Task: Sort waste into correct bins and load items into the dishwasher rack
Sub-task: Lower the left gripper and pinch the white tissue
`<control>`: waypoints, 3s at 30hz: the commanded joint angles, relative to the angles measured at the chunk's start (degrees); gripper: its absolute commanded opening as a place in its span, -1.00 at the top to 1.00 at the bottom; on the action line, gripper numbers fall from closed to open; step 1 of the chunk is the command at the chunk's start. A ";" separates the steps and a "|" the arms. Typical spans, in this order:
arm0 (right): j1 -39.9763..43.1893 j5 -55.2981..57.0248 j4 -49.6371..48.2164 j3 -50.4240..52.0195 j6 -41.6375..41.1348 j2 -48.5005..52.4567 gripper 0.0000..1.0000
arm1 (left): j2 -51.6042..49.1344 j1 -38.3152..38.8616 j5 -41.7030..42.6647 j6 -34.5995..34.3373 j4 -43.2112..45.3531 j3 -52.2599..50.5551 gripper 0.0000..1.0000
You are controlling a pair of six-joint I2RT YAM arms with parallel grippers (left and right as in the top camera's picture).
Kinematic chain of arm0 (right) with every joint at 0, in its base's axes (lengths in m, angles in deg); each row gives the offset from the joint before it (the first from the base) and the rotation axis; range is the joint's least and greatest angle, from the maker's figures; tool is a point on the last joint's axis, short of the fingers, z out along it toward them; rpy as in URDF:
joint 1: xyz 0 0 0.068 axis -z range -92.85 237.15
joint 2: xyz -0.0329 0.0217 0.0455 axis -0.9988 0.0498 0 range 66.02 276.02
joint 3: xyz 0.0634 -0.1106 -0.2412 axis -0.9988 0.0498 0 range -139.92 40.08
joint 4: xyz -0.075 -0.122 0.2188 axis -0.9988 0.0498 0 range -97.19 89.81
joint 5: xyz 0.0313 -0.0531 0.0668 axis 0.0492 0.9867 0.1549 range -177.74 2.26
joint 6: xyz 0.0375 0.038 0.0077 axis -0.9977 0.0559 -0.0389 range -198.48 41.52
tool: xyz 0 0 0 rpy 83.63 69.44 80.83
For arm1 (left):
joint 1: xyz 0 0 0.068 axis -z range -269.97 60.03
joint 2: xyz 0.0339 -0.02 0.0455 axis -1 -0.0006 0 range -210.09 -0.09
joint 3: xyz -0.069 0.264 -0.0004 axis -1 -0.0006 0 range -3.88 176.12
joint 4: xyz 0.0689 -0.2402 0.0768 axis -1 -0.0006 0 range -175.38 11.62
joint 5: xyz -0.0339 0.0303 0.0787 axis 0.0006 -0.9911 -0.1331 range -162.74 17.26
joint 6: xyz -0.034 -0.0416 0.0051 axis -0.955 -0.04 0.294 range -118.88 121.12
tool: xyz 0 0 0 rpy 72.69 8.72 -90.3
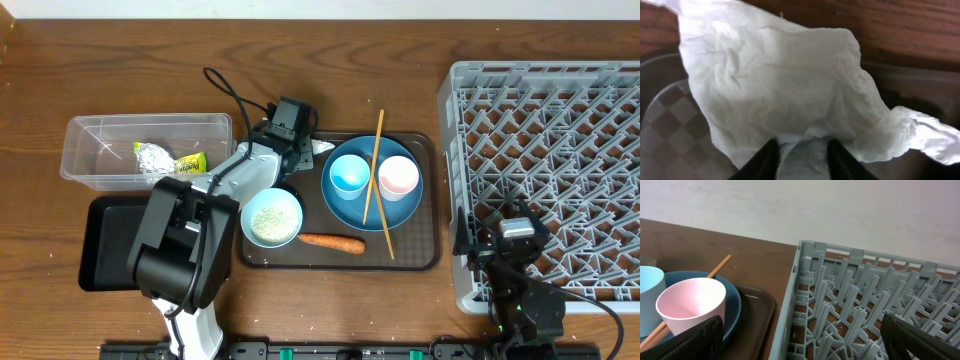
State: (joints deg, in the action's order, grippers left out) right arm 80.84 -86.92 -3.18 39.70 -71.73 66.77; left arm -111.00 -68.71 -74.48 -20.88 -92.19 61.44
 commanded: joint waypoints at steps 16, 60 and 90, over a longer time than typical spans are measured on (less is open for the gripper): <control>0.39 -0.22 0.24 0.07 0.63 -0.09 -0.98 | 10.16 -0.07 -0.50 0.33 -4.13 -0.55 0.88; 0.39 -0.22 0.24 0.07 0.63 -0.09 -0.98 | 4.26 0.15 -5.11 1.86 -4.96 -1.29 -0.57; 0.39 -0.22 0.24 0.07 0.63 -0.09 -0.98 | 16.57 0.15 -5.14 2.36 -6.99 -0.04 0.79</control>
State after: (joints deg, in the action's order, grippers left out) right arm 80.84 -86.92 -3.18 39.70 -71.73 66.77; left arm -99.44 -68.69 -79.07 -19.37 -98.90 60.21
